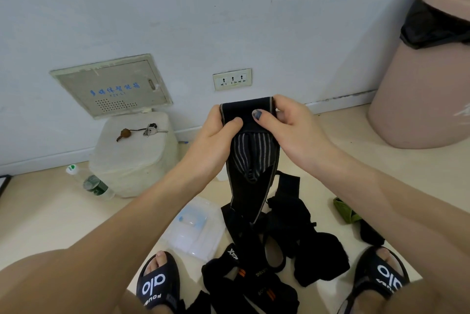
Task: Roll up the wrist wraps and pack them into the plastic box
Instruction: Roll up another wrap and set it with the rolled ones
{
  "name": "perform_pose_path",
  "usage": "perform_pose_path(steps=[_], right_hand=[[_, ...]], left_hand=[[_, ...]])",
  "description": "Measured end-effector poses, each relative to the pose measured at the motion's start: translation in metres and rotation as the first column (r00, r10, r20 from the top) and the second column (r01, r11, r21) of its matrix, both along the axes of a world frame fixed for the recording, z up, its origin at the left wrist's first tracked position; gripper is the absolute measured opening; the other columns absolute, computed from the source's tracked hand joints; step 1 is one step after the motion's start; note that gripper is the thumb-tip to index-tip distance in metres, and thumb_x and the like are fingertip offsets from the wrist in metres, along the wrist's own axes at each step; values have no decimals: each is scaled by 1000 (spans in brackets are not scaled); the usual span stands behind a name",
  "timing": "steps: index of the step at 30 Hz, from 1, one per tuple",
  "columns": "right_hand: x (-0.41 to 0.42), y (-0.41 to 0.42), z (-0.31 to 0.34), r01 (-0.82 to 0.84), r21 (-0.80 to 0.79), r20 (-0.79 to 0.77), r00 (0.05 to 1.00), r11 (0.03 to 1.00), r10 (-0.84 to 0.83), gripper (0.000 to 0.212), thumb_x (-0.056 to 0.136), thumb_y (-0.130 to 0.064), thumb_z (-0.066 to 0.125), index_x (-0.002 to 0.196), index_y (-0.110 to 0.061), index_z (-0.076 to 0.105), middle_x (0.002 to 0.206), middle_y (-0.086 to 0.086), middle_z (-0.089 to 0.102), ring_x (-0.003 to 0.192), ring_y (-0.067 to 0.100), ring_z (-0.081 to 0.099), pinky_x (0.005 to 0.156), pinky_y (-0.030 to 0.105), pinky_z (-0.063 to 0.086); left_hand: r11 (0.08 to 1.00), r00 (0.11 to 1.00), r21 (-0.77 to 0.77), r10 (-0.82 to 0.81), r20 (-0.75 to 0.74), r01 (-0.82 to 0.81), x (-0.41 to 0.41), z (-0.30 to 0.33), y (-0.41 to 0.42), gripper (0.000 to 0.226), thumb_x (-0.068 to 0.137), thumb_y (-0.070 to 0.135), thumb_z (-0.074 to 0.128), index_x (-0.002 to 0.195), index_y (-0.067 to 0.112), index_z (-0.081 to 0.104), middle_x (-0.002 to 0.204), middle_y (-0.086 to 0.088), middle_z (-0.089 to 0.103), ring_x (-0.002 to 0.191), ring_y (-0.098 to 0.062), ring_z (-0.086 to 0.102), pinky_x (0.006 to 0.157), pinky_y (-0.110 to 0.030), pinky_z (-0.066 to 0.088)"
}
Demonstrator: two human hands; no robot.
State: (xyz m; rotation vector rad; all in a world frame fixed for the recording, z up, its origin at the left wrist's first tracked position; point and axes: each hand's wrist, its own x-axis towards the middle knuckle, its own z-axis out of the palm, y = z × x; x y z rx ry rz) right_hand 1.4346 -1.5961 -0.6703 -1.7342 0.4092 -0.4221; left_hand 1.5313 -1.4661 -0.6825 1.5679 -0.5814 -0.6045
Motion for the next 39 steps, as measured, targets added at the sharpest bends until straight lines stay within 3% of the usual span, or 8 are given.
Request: perform_pose_path(steps=[3, 7, 10, 14, 19, 28, 34, 39], right_hand=[[0, -3, -3, -10, 89, -11, 1000, 996, 11, 20, 99, -31, 63, 112, -16, 70, 100, 11, 78, 97, 32, 75, 95, 59, 56], [1, -10, -5, -33, 205, -8, 999, 978, 36, 11, 104, -22, 58, 110, -21, 68, 94, 2, 79, 90, 22, 77, 88, 47, 62], [0, -10, -2, -80, 225, 27, 997, 971, 76, 13, 106, -17, 56, 111, -21, 66, 91, 2, 77, 87, 21, 76, 77, 37, 60], [-1, -9, -2, -100, 217, 56, 994, 971, 90, 13, 105, -13, 56, 108, -20, 66, 84, 3, 75, 82, 22, 75, 77, 38, 62], [-1, -8, 0, -114, 257, 52, 993, 960, 104, 11, 105, -10, 55, 111, -12, 65, 83, 7, 72, 80, 22, 72, 71, 33, 59], [-2, -7, 1, -111, 297, 12, 994, 949, 113, 17, 104, -8, 55, 103, -20, 68, 81, 5, 69, 76, 19, 69, 65, 28, 55], [-2, -5, 7, -117, 409, -20, 990, 905, 137, 21, 102, -8, 54, 115, -12, 69, 91, 6, 68, 81, 18, 69, 70, 29, 57], [-3, -3, 6, -97, 387, -13, 994, 917, 111, 16, 101, -25, 63, 103, -12, 73, 88, 2, 70, 78, 14, 70, 63, 24, 56]], left_hand=[[1000, 993, -10, -12, 114, 13, 0, 0, 1, 16, 104, 21, 50, 119, 25, 55, 113, 9, 69, 112, -8, 65, 101, -35, 51], [999, 978, 6, -37, 205, 37, 3, 4, 3, 13, 108, 15, 47, 119, 20, 50, 109, 7, 63, 103, -5, 63, 98, -33, 51], [999, 971, -9, -44, 235, 48, 5, 8, 6, 16, 107, 14, 48, 119, 25, 48, 104, 3, 60, 96, -9, 61, 89, -32, 51], [998, 973, -26, -50, 225, 58, 4, 13, 8, 19, 107, 11, 47, 115, 27, 50, 94, 5, 58, 82, -8, 57, 75, -23, 50], [996, 978, -52, -56, 203, 68, 3, 16, 10, 23, 106, 9, 47, 106, 32, 54, 84, 10, 58, 75, -11, 56, 67, -25, 47], [998, 985, -50, -36, 172, 45, 0, 19, 8, 31, 104, 4, 46, 95, 32, 56, 76, 9, 56, 62, -14, 48, 52, -24, 38], [997, 985, -76, -3, 172, 16, 0, 19, 7, 35, 101, -1, 47, 91, 30, 59, 80, 6, 56, 64, -12, 50, 54, -21, 41], [995, 990, -96, -4, 144, 18, 0, 18, 6, 29, 99, -3, 51, 90, 22, 61, 86, 2, 62, 73, -13, 57, 62, -23, 47]])
